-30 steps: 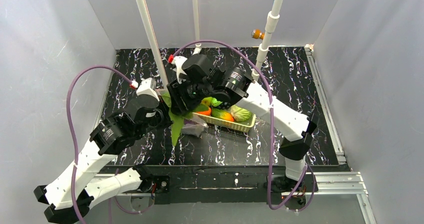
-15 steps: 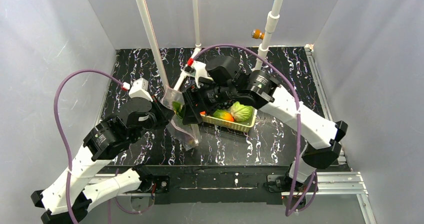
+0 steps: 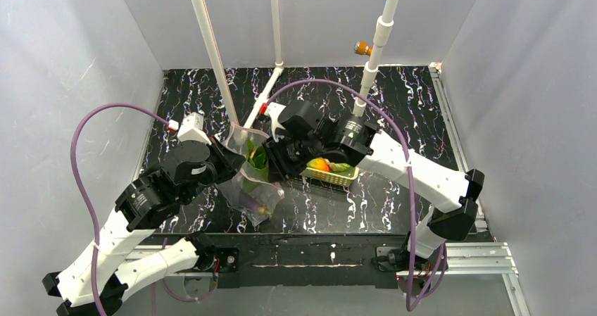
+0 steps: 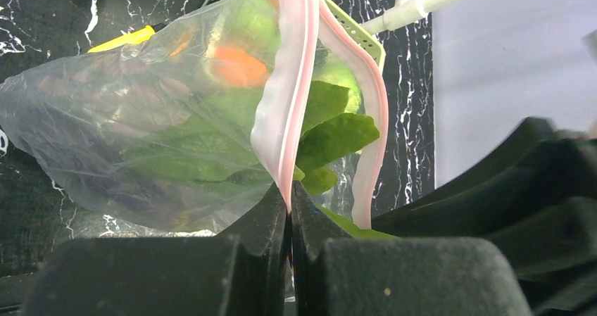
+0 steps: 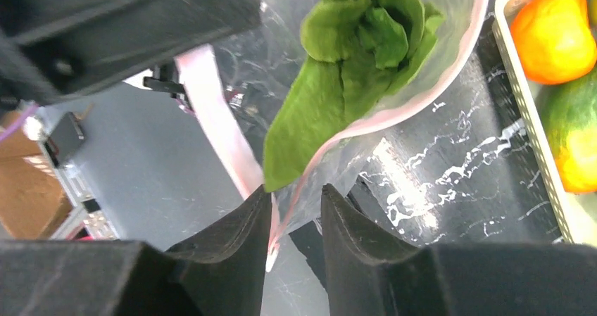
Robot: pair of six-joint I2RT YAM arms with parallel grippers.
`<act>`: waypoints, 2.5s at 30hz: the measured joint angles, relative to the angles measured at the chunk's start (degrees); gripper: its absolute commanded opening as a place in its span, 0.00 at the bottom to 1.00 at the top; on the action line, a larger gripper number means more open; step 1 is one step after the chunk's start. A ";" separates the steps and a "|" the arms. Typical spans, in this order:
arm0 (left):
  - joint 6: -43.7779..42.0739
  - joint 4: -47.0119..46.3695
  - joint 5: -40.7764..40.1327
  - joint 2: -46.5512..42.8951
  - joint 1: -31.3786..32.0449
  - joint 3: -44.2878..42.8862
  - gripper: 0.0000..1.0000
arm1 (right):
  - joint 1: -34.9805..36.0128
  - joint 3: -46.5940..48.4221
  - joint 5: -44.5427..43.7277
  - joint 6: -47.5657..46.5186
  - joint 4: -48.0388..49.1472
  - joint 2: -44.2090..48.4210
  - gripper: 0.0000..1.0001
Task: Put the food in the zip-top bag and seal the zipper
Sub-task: Adjust the zipper food storage bag at the center of the board.
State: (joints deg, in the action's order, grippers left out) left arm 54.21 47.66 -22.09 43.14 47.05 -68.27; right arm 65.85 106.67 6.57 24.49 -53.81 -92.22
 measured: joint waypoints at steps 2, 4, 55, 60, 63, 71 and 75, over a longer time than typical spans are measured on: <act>0.07 -0.29 0.07 -0.17 0.00 0.00 0.00 | 0.92 -2.29 -1.73 0.10 0.59 0.33 0.35; 0.30 -0.54 0.27 -0.40 0.00 0.04 0.00 | 1.65 -5.21 -3.76 0.07 1.93 1.24 0.22; -3.88 5.72 3.14 -0.49 0.04 -0.83 0.00 | 4.22 -11.72 -9.13 -5.58 16.10 3.31 0.20; -4.85 2.59 4.85 0.71 0.04 -1.20 0.00 | 4.12 -2.60 -10.41 -8.14 11.13 2.02 0.36; -5.82 2.03 5.05 2.80 0.04 -2.63 0.00 | 4.12 5.33 -11.51 -9.48 9.30 0.86 0.45; -7.33 -0.12 5.39 5.57 0.04 -3.69 0.00 | 3.06 8.29 -11.19 -10.60 11.61 0.54 0.32; -7.11 -0.78 5.31 3.85 0.04 -1.98 0.00 | 2.66 3.63 -11.05 -9.55 13.40 0.34 0.24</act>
State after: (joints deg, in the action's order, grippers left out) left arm 47.10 46.88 -16.79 46.99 47.09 -70.25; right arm 68.51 110.30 -4.48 14.95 -40.41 -91.87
